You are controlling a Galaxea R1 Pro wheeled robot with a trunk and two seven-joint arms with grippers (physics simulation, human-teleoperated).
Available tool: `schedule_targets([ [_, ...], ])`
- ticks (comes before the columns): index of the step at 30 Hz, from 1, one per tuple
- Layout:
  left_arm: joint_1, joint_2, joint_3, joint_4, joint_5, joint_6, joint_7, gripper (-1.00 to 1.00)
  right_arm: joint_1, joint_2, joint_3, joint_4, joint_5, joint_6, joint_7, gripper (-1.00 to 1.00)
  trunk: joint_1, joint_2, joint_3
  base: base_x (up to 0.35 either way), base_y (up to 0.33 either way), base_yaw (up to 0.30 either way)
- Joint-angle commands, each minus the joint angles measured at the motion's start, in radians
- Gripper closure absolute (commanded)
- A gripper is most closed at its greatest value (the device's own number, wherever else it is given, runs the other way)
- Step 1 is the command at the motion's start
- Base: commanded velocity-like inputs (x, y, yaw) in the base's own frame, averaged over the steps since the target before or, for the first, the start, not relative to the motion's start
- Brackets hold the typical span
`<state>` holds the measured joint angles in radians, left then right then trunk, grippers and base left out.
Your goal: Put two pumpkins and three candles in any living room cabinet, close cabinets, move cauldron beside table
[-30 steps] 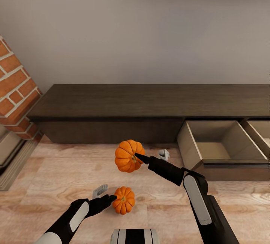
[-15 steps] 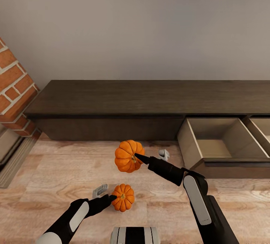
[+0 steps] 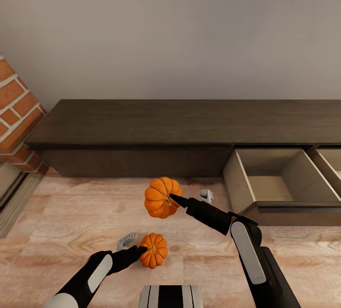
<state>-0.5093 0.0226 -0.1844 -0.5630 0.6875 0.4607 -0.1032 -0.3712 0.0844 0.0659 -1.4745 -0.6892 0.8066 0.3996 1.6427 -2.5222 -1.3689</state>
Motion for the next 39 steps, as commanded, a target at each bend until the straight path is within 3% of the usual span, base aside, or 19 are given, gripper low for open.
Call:
schedule_targets([
  [1,0.000,0.000,0.000,0.000,0.000,0.001,0.000,-1.00,0.000,0.001,0.000,0.000,0.000,0.000,-0.001,1.00,0.000,0.000,0.000,0.212,-0.193,0.000],
  [18,0.000,0.005,0.001,0.000,0.000,0.000,-0.001,-1.00,0.000,0.004,0.001,0.003,0.004,0.000,-0.001,1.00,0.000,0.000,0.000,0.108,-0.019,0.000],
  [39,0.000,0.004,0.002,0.000,0.000,-0.005,-0.001,-1.00,0.000,0.005,0.002,0.004,0.004,-0.003,-0.004,1.00,0.009,-0.004,-0.073,0.001,0.000,0.000],
])
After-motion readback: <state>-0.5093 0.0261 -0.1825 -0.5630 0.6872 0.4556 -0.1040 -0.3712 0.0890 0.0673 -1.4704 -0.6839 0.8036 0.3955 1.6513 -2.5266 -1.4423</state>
